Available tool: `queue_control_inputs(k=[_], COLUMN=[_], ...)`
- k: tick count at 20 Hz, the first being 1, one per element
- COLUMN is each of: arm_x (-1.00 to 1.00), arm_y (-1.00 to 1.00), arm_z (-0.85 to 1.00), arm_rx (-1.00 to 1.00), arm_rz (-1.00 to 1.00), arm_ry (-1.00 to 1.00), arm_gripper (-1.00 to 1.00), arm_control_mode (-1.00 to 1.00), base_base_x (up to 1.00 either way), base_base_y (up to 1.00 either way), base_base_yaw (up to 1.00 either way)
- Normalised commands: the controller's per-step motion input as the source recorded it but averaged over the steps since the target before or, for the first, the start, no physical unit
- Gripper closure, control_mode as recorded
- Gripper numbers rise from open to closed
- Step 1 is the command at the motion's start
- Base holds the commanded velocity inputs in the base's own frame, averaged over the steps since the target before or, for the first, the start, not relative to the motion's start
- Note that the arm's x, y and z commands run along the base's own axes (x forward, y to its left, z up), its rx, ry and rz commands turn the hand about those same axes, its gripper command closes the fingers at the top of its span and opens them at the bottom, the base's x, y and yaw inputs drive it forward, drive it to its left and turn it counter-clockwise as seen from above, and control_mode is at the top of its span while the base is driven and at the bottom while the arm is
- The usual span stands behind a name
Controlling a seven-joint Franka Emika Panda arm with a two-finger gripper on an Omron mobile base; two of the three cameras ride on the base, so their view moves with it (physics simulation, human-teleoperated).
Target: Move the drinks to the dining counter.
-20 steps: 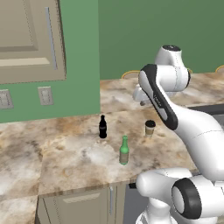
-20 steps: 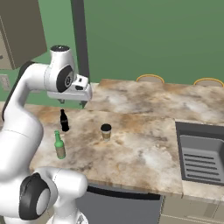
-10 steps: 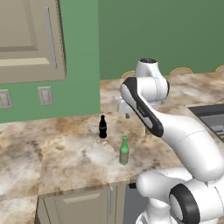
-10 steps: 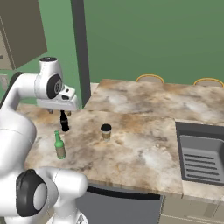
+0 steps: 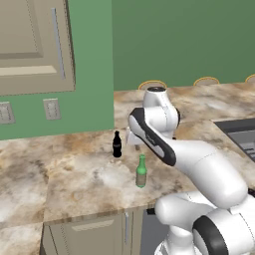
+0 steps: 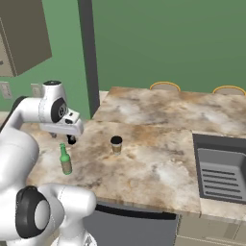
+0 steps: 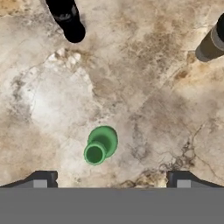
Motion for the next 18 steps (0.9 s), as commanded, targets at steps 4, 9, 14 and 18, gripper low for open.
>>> queue_control_inputs(k=[4,9,14,18], arm_x=[0.02,0.0,0.02,0.08], arm_y=[0.11,0.13,0.05,0.09], arm_z=[-0.35,-0.11,-0.01,-0.13], arm_rx=[0.0,0.0,0.0,0.0], arm_rz=[0.0,0.0,0.0,0.0], arm_ry=[0.04,0.06,0.01,0.0], arm_gripper=[-1.0,-1.0,-1.0,-1.0], arm_control_mode=[-1.0,-1.0,-1.0,-1.0], base_base_x=[0.0,0.0,0.0,0.0], base_base_y=[0.0,0.0,0.0,0.0], base_base_yaw=[0.0,0.0,0.0,0.0])
